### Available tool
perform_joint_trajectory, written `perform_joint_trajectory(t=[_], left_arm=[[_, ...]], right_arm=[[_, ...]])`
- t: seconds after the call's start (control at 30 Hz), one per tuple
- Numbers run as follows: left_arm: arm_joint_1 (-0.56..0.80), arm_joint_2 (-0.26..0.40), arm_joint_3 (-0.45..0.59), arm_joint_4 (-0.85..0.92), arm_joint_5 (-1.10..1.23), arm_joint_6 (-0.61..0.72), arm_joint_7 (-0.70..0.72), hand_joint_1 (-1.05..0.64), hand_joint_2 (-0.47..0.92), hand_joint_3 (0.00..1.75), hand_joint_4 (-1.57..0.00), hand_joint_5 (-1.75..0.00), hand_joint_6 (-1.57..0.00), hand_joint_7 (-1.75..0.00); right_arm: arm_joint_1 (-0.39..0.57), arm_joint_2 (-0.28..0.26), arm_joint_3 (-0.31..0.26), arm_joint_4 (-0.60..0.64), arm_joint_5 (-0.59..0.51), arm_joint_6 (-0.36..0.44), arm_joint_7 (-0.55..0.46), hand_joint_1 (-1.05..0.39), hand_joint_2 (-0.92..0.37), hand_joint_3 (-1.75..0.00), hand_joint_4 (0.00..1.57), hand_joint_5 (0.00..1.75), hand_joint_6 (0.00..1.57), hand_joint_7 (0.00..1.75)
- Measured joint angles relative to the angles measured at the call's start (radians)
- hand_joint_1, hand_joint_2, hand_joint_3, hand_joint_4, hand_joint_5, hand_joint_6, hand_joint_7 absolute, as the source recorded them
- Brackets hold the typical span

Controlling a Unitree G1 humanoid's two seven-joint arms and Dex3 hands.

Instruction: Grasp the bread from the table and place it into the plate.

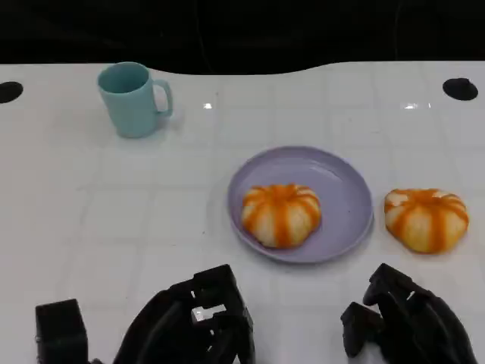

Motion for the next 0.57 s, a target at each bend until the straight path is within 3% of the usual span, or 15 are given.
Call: perform_joint_trajectory(t=[0.17,0.33,0.57], left_arm=[[0.004,-0.005,0.019,-0.012,-0.011,0.027,0.0,-0.41,0.22,1.5,-0.74,-1.75,-0.61,-1.6],[0.003,-0.023,0.04,-0.005,-0.02,0.027,-0.001,-0.51,0.37,1.31,-0.74,-1.75,-0.58,-1.61],[0.001,-0.032,0.052,0.033,-0.01,0.008,-0.003,-0.54,0.37,1.3,-0.76,-1.75,-0.57,-1.67]], right_arm=[[-0.001,0.0,-0.001,0.004,0.0,-0.005,0.005,-0.55,-0.92,-0.25,0.77,1.68,0.68,1.41],[-0.002,-0.001,-0.001,0.004,0.0,-0.005,0.005,-0.54,-0.92,-0.25,0.76,1.67,0.68,1.4],[-0.002,-0.001,-0.006,0.004,0.003,-0.006,0.011,-0.55,-0.92,-0.25,0.76,1.7,0.67,1.43]])
